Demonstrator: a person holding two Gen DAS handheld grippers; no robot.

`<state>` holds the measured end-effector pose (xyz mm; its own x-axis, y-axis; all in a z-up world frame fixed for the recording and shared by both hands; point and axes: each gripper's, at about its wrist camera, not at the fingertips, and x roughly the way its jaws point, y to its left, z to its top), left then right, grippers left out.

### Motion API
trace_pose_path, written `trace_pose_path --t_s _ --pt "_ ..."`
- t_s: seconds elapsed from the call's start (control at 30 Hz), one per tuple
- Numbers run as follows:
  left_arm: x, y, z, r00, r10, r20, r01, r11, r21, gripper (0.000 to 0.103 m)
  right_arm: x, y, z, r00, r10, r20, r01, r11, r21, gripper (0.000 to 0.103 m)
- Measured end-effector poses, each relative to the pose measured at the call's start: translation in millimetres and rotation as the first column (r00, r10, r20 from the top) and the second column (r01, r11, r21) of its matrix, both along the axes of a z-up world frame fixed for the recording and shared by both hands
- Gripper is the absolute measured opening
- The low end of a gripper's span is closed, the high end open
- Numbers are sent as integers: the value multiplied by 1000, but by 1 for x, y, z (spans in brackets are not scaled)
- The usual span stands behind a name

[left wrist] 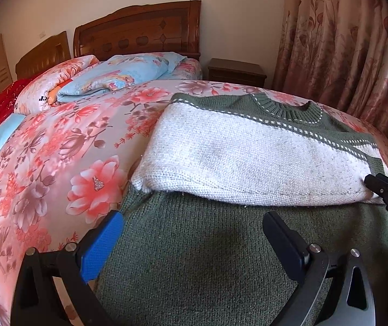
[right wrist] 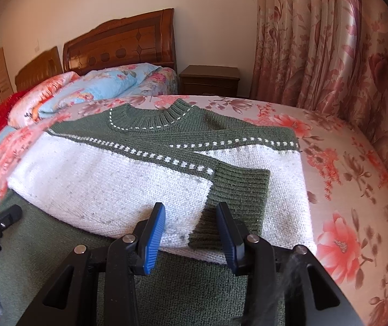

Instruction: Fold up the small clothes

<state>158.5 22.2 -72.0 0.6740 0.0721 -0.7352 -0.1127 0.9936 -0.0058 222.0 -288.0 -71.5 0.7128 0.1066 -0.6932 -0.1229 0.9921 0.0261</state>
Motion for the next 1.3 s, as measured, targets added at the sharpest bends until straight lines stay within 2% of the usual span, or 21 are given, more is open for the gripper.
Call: trace_pose_path --t_s 0.07,0.3,0.57,0.93,1.1,1.2,1.27,1.3 --pt "0 0 0 1000 4 0 -4 1000 0 103 1 -5 0 1000 27 -3 -26 998 53 50" --pt "-1 2 -1 1000 12 -7 -12 1000 -7 103 2 -4 1 999 50 -7 -49 996 73 55" --pt "-2 4 -1 1000 19 -11 -19 1000 -16 103 7 -20 1 995 96 -6 -93 977 190 56" --pt "-2 3 -2 999 21 -28 -22 1000 -17 103 11 -26 0 989 147 -9 -141 962 234 56" --pt "-6 1 1 1000 -13 -28 13 1000 -14 103 -16 -11 12 997 76 -10 -73 988 138 56" --pt "-19 -7 2 998 -52 -36 54 997 61 103 -46 12 7 989 128 -72 -126 992 26 56" --pt "-32 -13 0 992 -115 -47 119 988 96 103 -65 26 -10 971 168 -168 -184 979 -87 56" --pt "-36 -13 -2 990 -128 -53 134 985 112 103 -80 29 -9 975 192 -114 -208 968 -143 56"
